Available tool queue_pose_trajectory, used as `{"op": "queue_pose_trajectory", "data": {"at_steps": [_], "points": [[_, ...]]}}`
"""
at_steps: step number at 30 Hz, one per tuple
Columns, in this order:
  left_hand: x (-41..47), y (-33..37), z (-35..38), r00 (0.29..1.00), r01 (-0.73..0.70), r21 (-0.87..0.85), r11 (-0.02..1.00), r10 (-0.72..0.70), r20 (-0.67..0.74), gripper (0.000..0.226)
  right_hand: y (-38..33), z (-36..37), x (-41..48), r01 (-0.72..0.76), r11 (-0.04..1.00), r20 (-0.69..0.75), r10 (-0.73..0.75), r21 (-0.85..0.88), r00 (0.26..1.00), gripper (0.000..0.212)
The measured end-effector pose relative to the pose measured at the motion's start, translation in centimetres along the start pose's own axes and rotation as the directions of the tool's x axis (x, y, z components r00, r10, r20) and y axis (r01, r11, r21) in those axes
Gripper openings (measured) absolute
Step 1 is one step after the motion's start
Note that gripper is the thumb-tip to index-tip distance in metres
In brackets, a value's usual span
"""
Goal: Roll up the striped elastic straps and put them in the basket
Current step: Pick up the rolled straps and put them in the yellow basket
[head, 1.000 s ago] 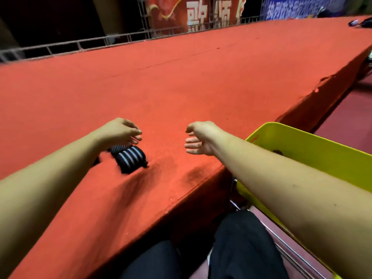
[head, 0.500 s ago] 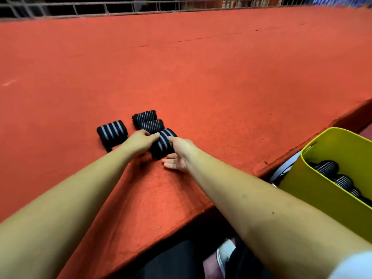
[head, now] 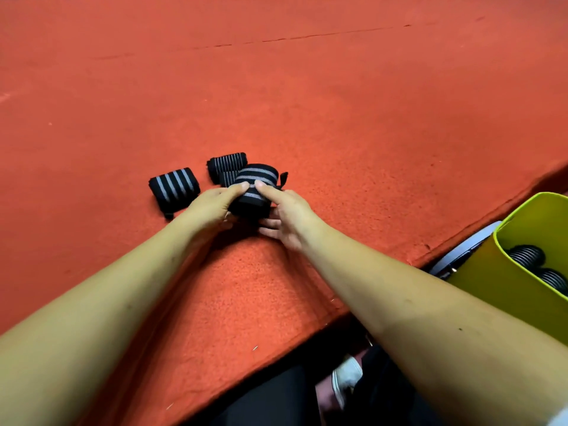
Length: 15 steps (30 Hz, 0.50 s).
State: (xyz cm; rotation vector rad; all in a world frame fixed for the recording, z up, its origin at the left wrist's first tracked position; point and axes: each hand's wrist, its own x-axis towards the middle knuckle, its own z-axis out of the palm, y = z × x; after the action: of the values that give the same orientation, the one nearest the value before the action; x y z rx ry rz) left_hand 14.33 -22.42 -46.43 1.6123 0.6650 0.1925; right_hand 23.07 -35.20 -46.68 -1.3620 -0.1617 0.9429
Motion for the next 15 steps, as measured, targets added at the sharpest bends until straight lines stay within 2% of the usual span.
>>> {"op": "queue_pose_trajectory", "data": {"at_steps": [3,5,7,9,11,12,15], "points": [[-0.8,0.2,-0.7,0.994,-0.018,0.037,0.999,0.014,0.112,0.043,-0.4,0.7,-0.4,-0.075,0.986,0.092,0.061,0.152,0.994,0.040],[-1.0,0.8,-1.3,0.990,-0.075,0.235,0.969,0.045,0.132,0.029,-0.2,0.8,-0.2,-0.073,0.985,0.090,0.060,0.158,0.994,0.036],[-0.5,1.7,-2.5,0.988,-0.156,0.420,0.894,0.148,0.053,0.028,-0.2,0.7,-0.1,-0.082,0.985,0.080,0.071,0.152,0.994,0.032],[0.7,2.3,-4.6,0.954,-0.176,0.548,0.817,0.279,-0.109,0.025,-0.2,0.4,-0.2,-0.100,0.982,0.070,0.090,0.161,0.994,0.033],[2.5,2.3,-7.2,0.904,-0.089,0.698,0.711,0.352,-0.244,0.026,-0.2,0.0,-0.2,-0.117,0.978,0.067,0.107,0.171,0.992,0.040],[3.5,2.0,-8.4,0.899,-0.017,0.756,0.654,0.341,-0.274,0.034,-0.1,-0.2,-0.1,-0.124,0.977,0.069,0.114,0.171,0.991,0.042],[5.4,0.8,-10.7,0.933,0.220,0.783,0.582,0.110,-0.344,0.062,-0.1,-0.9,-0.1,-0.143,0.973,0.083,0.130,0.178,0.988,0.038]]}}
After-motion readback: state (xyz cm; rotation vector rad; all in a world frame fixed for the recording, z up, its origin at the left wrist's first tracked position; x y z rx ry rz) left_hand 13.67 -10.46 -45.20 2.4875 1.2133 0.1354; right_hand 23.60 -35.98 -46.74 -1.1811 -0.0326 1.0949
